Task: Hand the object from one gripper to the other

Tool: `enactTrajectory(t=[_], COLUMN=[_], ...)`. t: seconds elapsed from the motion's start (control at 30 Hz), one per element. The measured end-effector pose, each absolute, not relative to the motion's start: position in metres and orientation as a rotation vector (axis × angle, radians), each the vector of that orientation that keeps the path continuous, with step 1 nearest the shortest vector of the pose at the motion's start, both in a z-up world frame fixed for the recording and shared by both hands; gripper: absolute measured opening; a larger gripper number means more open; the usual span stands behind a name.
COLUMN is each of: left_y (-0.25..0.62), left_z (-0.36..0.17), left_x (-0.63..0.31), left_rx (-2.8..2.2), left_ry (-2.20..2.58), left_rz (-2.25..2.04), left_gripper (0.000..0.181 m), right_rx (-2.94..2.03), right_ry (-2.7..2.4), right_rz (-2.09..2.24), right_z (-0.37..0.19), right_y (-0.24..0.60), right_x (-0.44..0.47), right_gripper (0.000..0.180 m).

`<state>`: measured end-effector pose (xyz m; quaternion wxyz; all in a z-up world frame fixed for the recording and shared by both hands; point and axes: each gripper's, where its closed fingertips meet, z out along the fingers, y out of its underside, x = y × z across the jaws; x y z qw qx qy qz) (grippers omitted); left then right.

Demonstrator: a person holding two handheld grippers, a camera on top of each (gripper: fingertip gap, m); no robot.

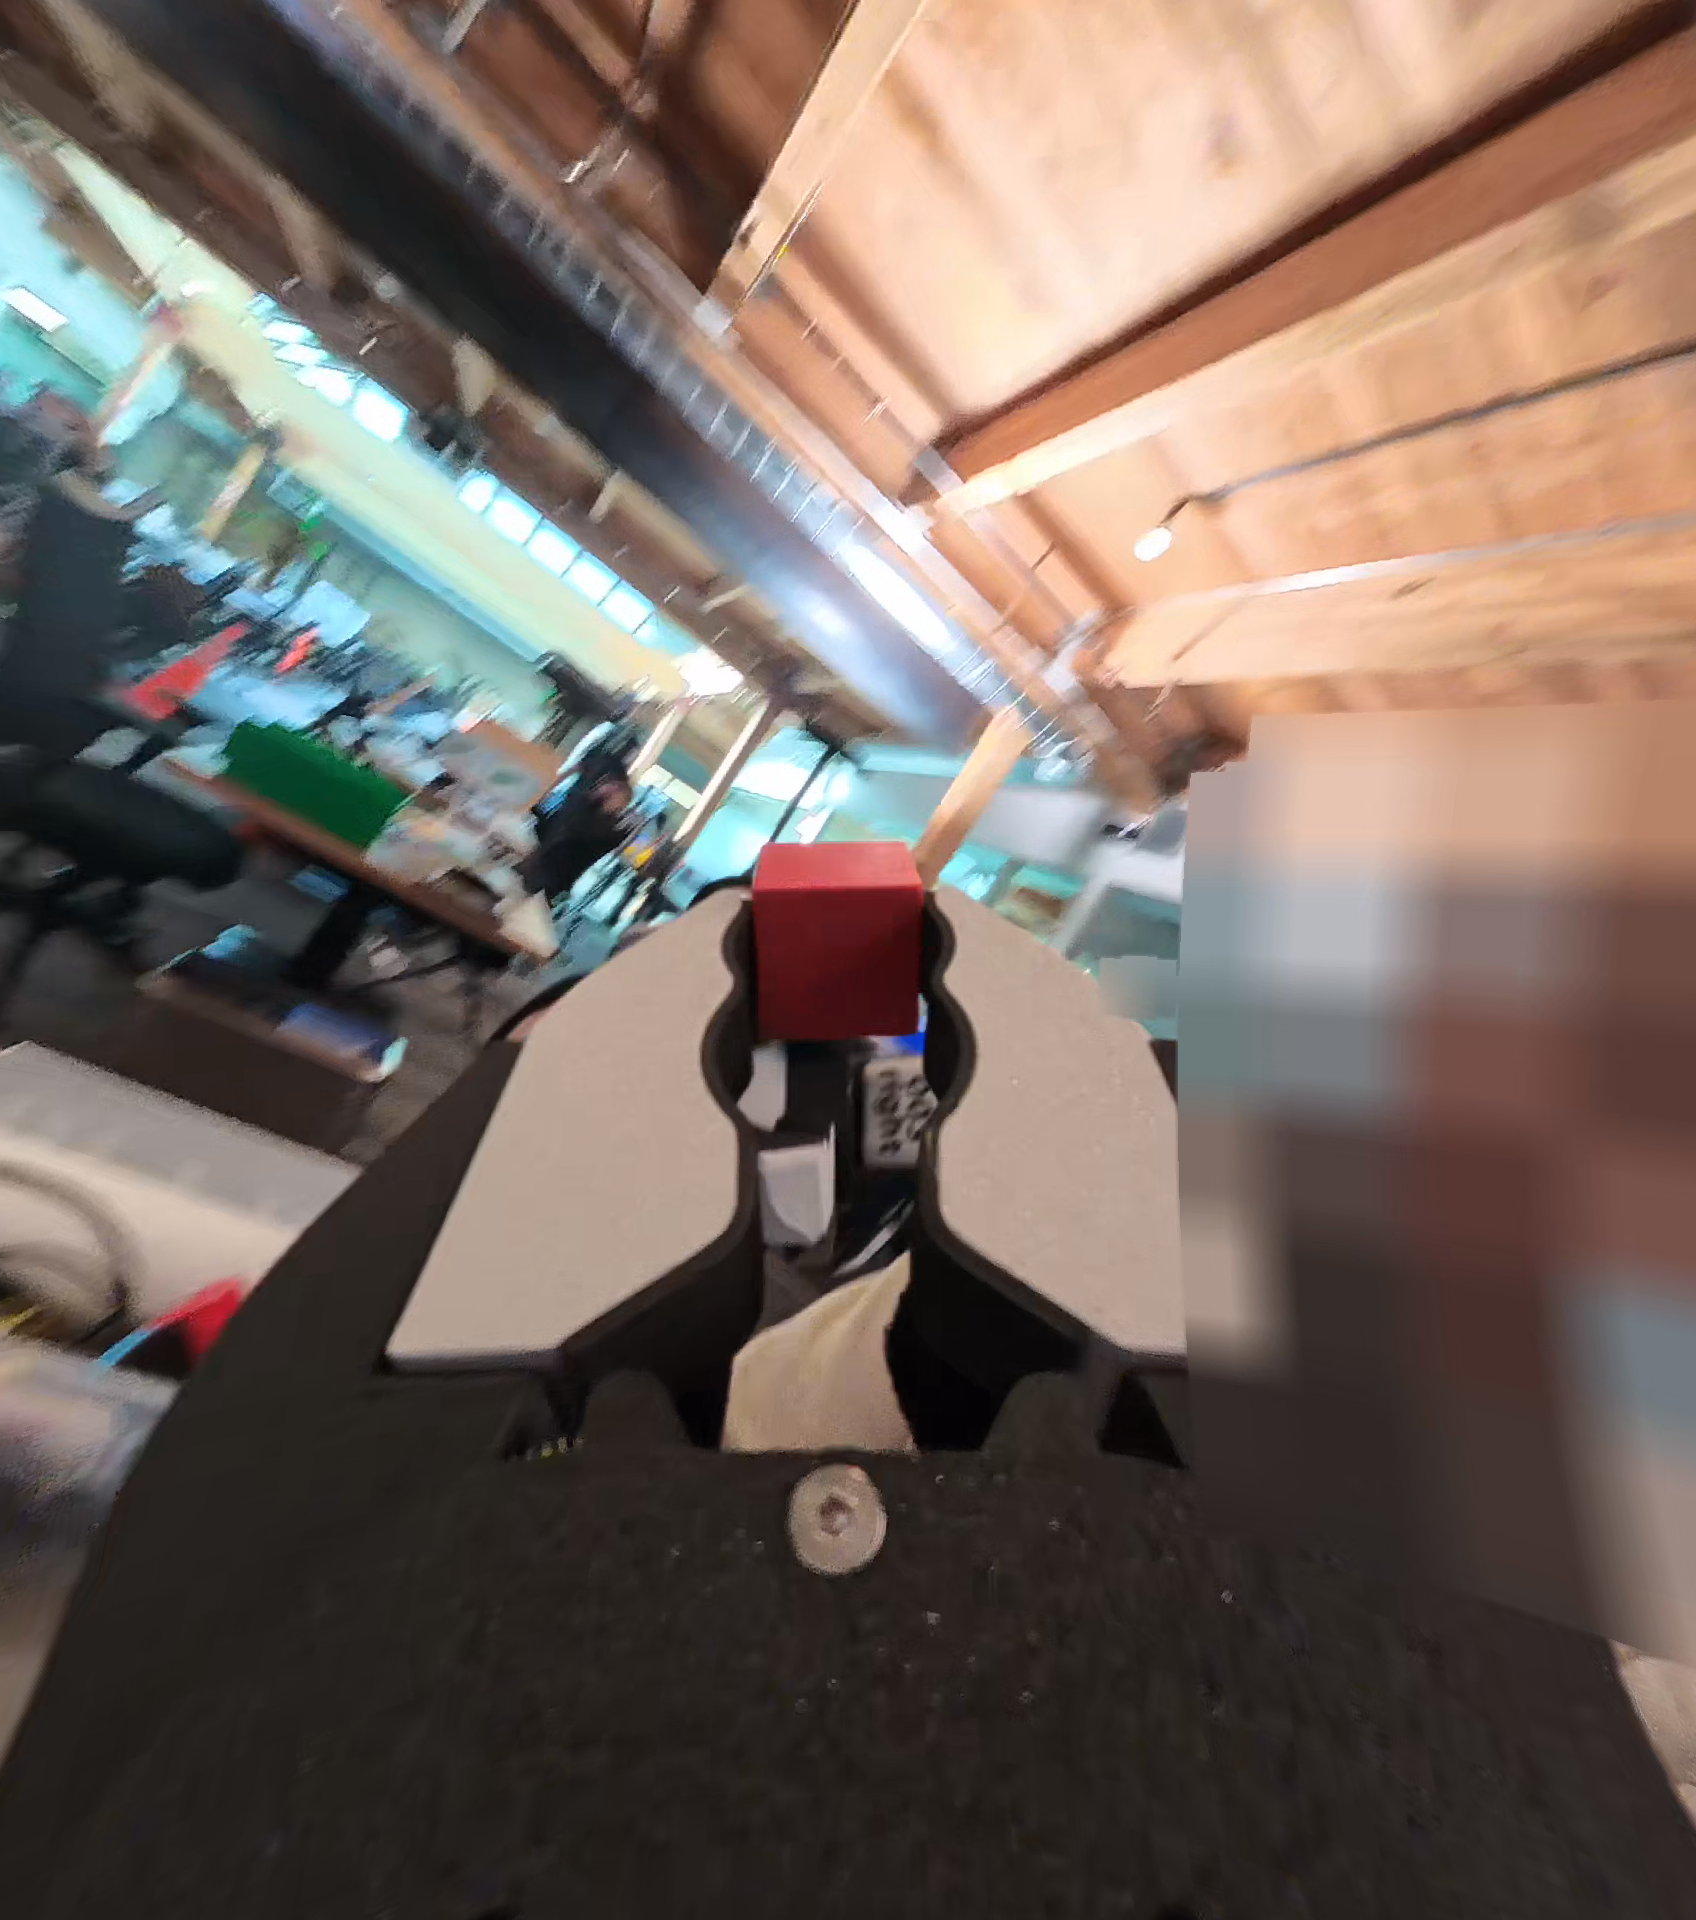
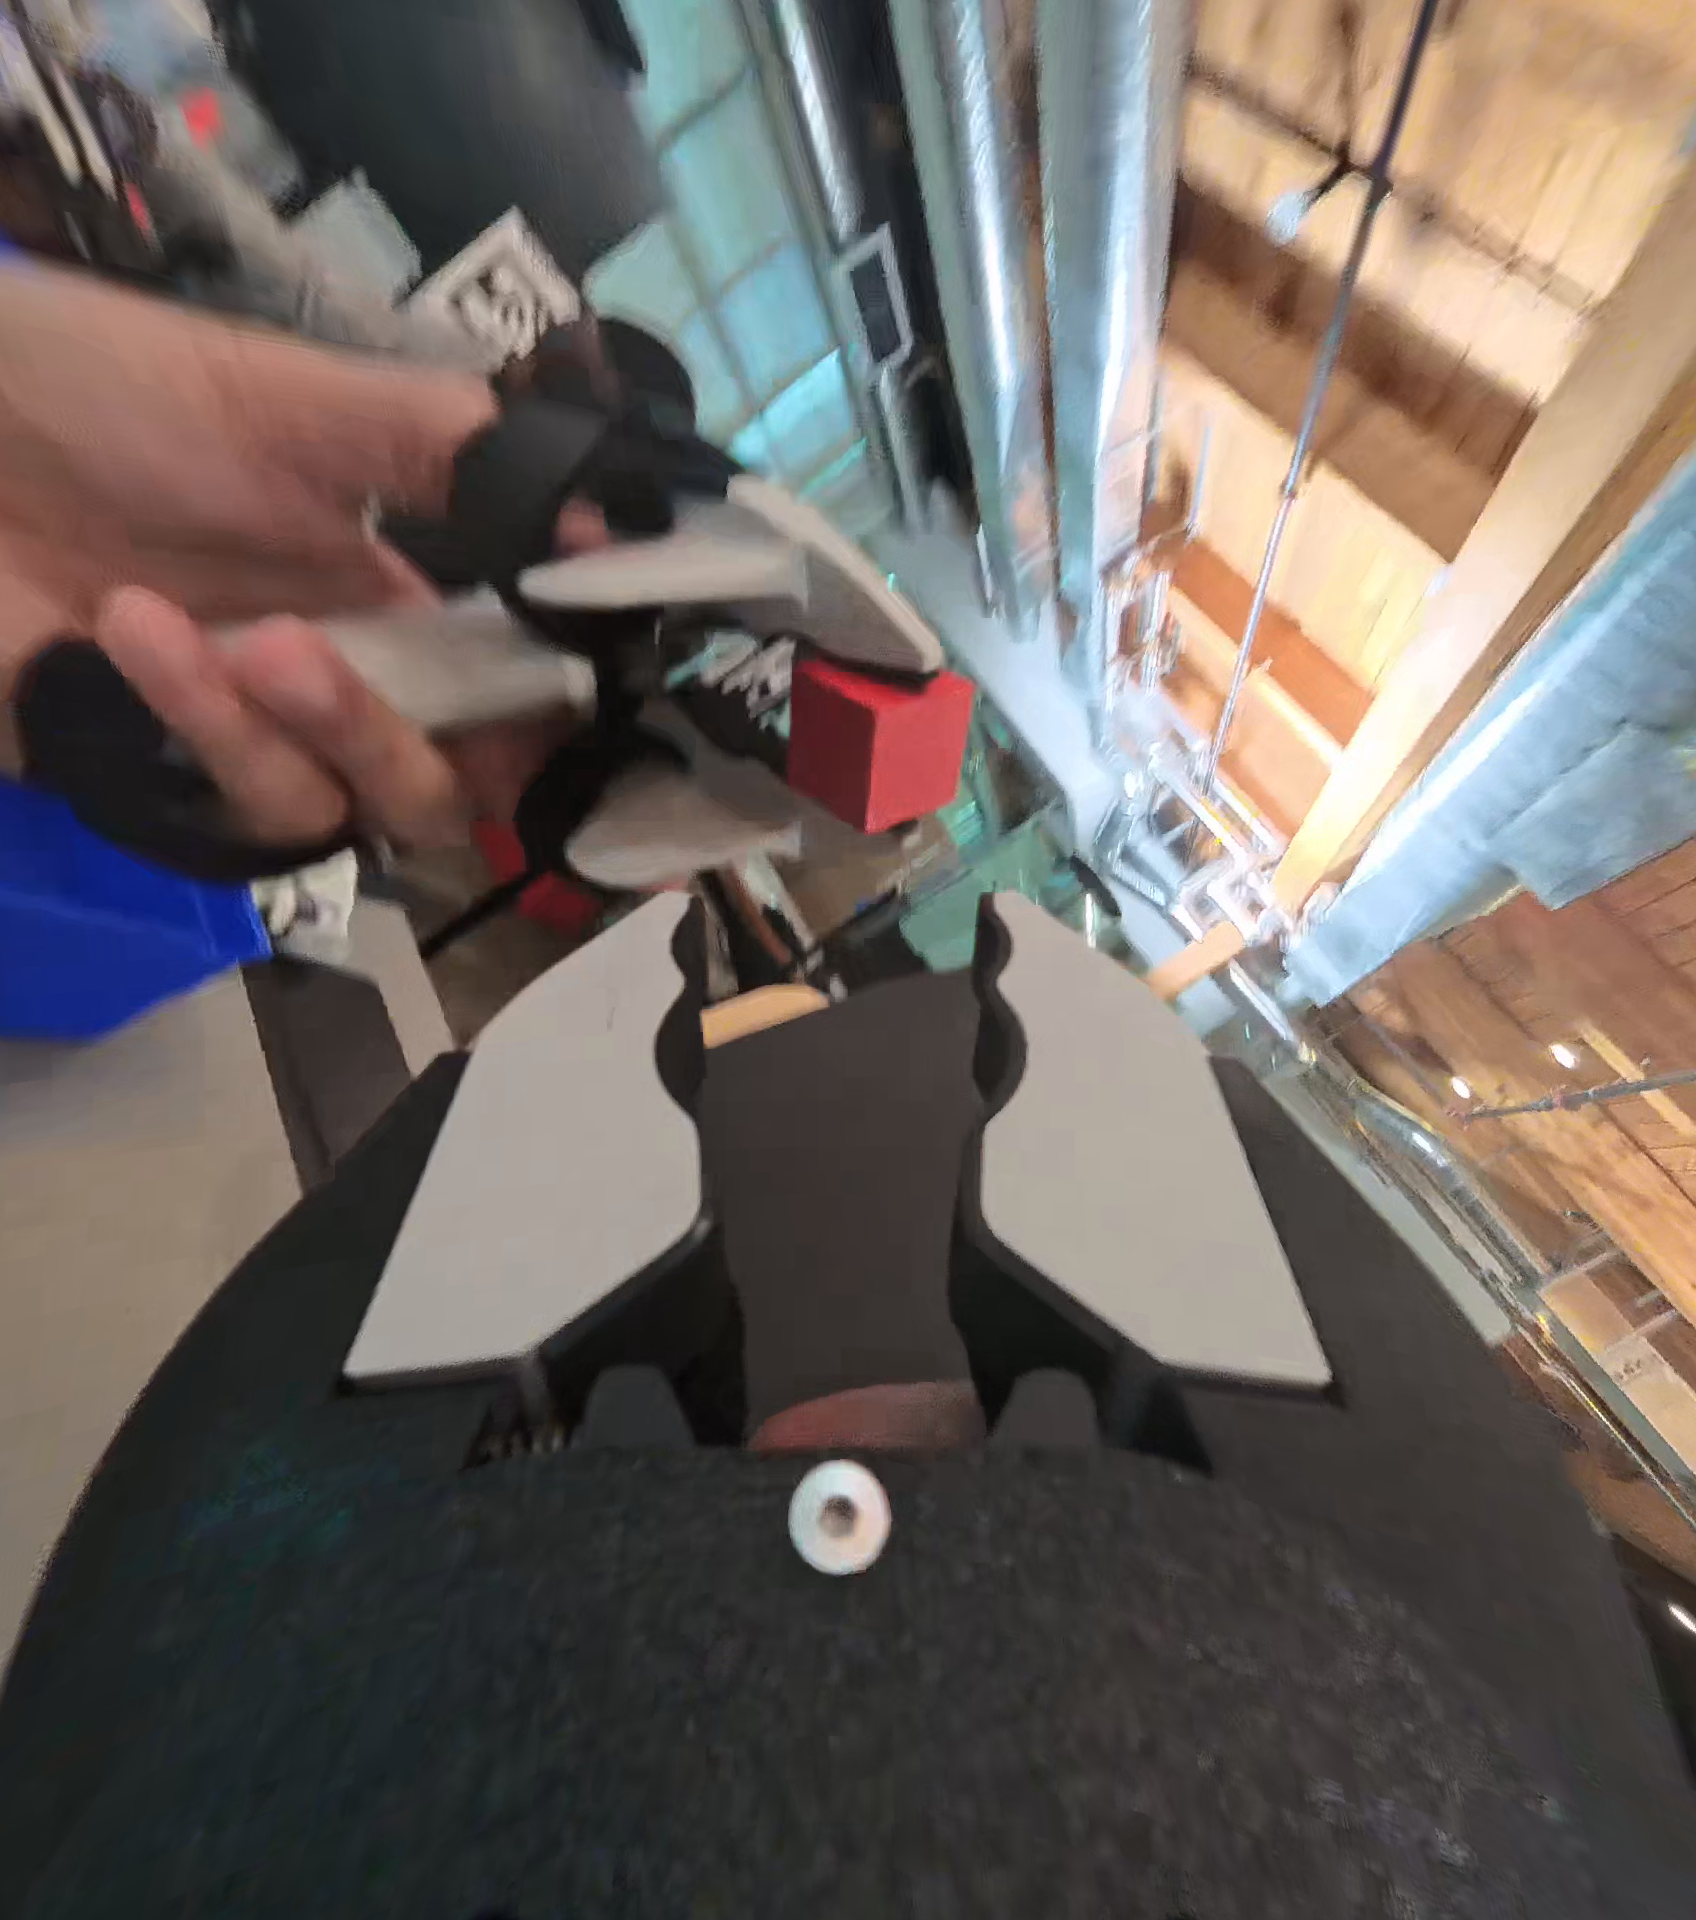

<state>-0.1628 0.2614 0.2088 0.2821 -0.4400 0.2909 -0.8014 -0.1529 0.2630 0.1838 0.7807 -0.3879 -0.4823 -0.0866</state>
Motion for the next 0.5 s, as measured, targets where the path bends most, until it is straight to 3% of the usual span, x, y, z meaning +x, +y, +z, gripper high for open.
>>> enactTrajectory(t=[0.3, 0.4, 0.5], left_y=[0.260, 0.257, 0.257], left_z=[0.215, 0.211, 0.211], left_x=[-0.137, -0.127, -0.126], left_rx=[-0.989, -1.030, -1.025], left_ry=[0.493, 0.517, 0.514], left_rz=[-2.428, -2.408, -2.398], left_gripper=[0.028, 0.028, 0.028], right_rx=[-0.769, -0.754, -0.770], right_ry=[-0.874, -0.821, -0.822], right_rz=[-0.313, -0.302, -0.336], right_z=[0.200, 0.207, 0.206], right_y=[0.269, 0.268, 0.269], right_x=[-0.149, -0.146, -0.144], right_gripper=[0.046, 0.031, 0.030])
